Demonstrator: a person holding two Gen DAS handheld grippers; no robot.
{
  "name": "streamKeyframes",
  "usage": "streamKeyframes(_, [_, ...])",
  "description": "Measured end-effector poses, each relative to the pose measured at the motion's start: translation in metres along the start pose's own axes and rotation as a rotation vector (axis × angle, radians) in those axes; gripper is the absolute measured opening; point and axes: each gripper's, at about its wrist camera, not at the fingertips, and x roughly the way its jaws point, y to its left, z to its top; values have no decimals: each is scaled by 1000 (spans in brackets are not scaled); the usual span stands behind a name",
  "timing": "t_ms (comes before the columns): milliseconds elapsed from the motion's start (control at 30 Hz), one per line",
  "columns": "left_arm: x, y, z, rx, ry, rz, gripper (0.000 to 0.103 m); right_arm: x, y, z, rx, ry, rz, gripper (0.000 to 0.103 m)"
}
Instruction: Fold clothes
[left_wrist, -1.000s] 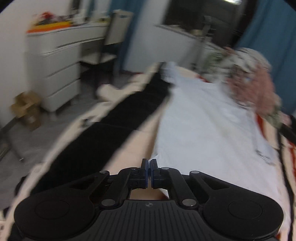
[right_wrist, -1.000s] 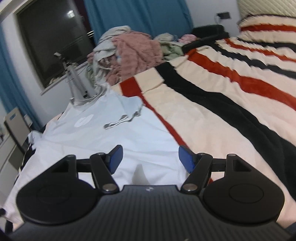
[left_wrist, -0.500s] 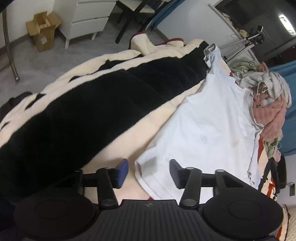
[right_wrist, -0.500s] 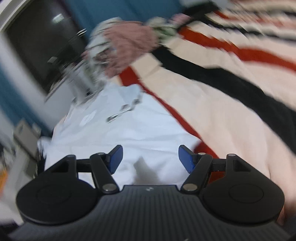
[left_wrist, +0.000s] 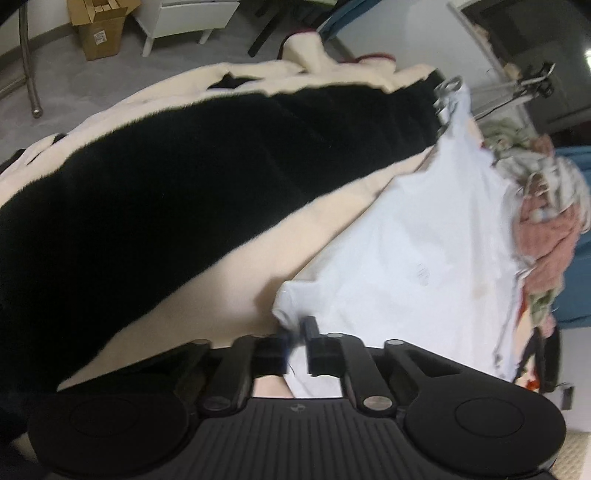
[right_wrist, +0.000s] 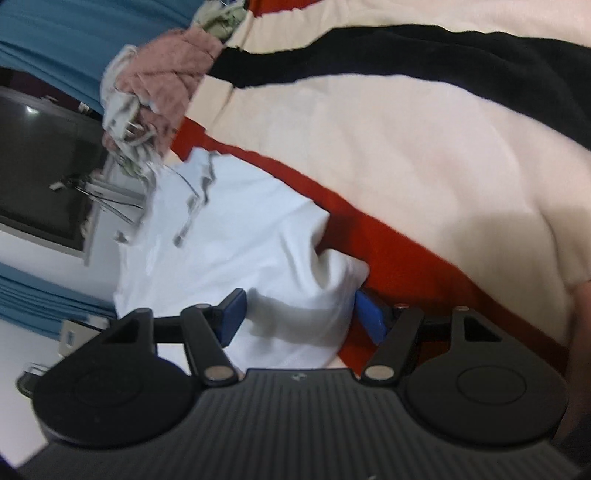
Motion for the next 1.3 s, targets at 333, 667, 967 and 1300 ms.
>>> streamKeyframes(333, [-59,12,13,-19,-30,-167,2,-32,21,8,-152,-151,17,6])
streamKeyframes(667, [-56,-22,9,298,-9,6,62,-25,20,-3,-199,-99,-189,28])
streamKeyframes(967, [-74,-111,-60,741,-279,39,90,-47,63,-10,-460,-285,-131,87])
streamKeyframes(1300, [-43,-213,-131,958,-507,-152,103,-24,141,-11,-779,-329,140,87])
